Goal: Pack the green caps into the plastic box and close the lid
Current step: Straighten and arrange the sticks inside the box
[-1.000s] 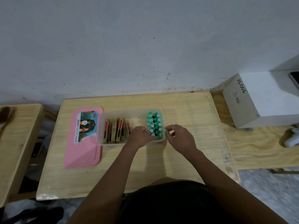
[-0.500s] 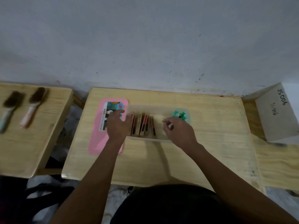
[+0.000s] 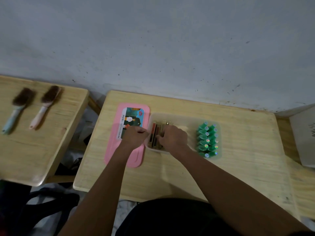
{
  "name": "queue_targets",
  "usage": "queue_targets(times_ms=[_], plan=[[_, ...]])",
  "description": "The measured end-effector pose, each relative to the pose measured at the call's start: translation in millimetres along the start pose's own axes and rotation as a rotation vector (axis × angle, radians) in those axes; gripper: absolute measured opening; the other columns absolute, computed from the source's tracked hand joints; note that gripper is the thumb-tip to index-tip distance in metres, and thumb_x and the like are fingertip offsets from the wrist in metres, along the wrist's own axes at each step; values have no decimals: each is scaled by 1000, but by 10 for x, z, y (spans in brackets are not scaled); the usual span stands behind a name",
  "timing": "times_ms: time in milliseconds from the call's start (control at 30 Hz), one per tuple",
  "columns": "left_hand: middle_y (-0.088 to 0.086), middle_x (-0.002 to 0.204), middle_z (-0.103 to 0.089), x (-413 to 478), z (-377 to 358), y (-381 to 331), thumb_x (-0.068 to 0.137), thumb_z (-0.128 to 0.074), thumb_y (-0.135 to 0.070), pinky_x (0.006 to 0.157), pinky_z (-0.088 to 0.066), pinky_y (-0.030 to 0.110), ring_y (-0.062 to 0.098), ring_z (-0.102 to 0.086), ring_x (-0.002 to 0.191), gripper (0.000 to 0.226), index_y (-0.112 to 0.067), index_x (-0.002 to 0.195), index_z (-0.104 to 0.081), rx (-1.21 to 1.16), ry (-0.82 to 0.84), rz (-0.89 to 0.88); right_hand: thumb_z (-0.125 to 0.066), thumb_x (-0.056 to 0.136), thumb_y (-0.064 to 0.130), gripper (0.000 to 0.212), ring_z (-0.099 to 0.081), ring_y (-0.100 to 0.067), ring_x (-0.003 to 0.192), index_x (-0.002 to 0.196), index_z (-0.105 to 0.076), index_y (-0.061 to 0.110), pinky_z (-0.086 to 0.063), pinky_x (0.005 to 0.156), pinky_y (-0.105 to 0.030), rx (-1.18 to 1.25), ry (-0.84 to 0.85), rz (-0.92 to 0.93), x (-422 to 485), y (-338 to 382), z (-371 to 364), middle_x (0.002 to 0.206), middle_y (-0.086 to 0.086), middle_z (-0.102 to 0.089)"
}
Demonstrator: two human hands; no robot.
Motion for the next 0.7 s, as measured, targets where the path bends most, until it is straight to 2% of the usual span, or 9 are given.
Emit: queue_targets(times_ms=[100,200,333,500,600,700], plan=[[7,93,-68,3,-24,15,90,-62,-19,82,-49,29,18,-60,86,21,-3,102,-71,-29,-5,2,-63,86,48,38,-66,-25,91,106,-62,16,-41,63,-29,6,-6,-51,15,10,-9,100,-4,-68],[6,91,-69,-14,-52,21,91,-62,-18,82,-47,27,17,-60,85,20,-4,102,-71,-40,-21,-11,-65,84,46,39,-65,-25,94,107,-61,14,-42,65,-31,20,8,-83,10,15,-20,101,-5,-68],[6,90,-70,-14,-69,39,91,-62,-18,79,-46,25,15,-61,81,20,-5,102,-71,-42,-38,-22,-65,84,39,32,-64,-23,86,105,-64,14,-40,63,-28,34,30,-129,18,18,-24,99,-4,-68],[8,97,-71,-27,-82,52,90,-63,-19,81,-46,27,20,-64,93,22,-6,105,-70,-68,-62,-10,-69,77,42,32,-67,-24,82,94,-65,16,-44,63,-27,172,33,-205,31,0,-4,88,-3,-68],[8,97,-70,-25,-86,48,90,-63,-19,82,-46,27,22,-64,96,22,-6,106,-70,-58,-62,-9,-68,68,50,34,-66,-18,67,77,-67,18,-50,60,-27,323,4,-253,23,-58,26,69,3,-68],[5,99,-68,-25,-94,45,90,-63,-20,80,-44,26,18,-61,97,25,-5,109,-69,-52,-67,-6,-69,67,50,29,-63,-12,64,73,-62,23,-48,61,-28,466,-53,-221,-24,-139,63,66,8,-66]])
Point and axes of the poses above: each hand's wrist, its own x-axis towards the middle knuckle, its own z-axis out of the back of the hand, y = z × x, the point moved 1 cm from there along x, towards the middle knuckle
